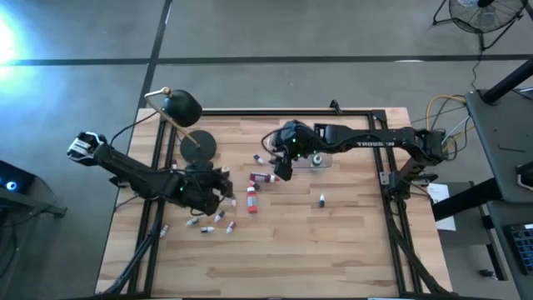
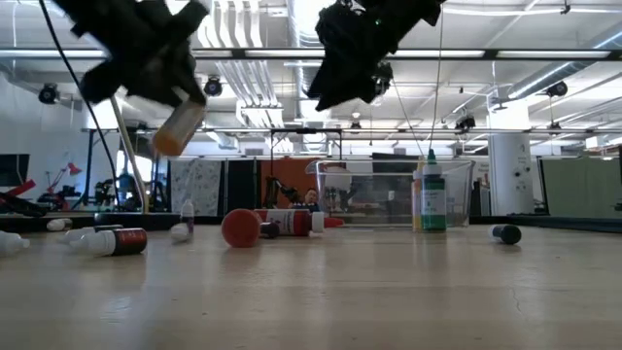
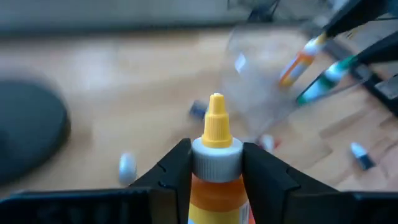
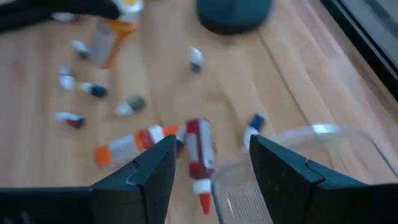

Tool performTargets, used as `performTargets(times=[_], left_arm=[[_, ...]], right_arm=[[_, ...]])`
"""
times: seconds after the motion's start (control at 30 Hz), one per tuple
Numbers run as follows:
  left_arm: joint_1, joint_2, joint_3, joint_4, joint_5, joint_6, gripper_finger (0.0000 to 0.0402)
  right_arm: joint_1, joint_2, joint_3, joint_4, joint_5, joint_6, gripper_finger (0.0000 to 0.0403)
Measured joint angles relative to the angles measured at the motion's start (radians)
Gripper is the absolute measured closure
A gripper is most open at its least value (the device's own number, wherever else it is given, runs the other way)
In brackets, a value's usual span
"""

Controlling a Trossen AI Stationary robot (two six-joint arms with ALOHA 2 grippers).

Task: Pick & Place food coloring
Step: Put the large yellow food coloring bottle into the transparent bin

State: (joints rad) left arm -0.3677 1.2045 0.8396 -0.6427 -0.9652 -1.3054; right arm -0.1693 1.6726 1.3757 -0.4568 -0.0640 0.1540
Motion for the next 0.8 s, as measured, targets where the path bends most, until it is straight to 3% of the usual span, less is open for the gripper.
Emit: performTargets(times=[0.13, 0.23, 0.43, 0.6, 0.8], left_arm=[[0.012, -0.001, 0.11, 0.029, -0.096, 0.314, 0.0309], [0.03, -0.014, 0.166, 0.119, -0.08, 0.517, 0.0309], [0.046, -0.06, 0.172, 0.485, 0.0, 0.876, 0.031], [0.048, -0.097, 0.169, 0.535, 0.053, 0.949, 0.0311], [0.074, -0.124, 0.169, 0.622, 0.203, 1.029, 0.0311]], right_arm=[[-0.008, -0.001, 0.05, -0.003, -0.132, -0.049, 0.0222], [-0.007, -0.002, 0.083, -0.011, -0.158, -0.081, 0.023], [0.007, -0.002, 0.149, -0.011, -0.155, -0.102, 0.0228], [0.024, -0.002, 0.205, -0.011, -0.155, -0.08, 0.0219], [0.067, -0.004, 0.265, -0.01, -0.154, -0.066, 0.0199]])
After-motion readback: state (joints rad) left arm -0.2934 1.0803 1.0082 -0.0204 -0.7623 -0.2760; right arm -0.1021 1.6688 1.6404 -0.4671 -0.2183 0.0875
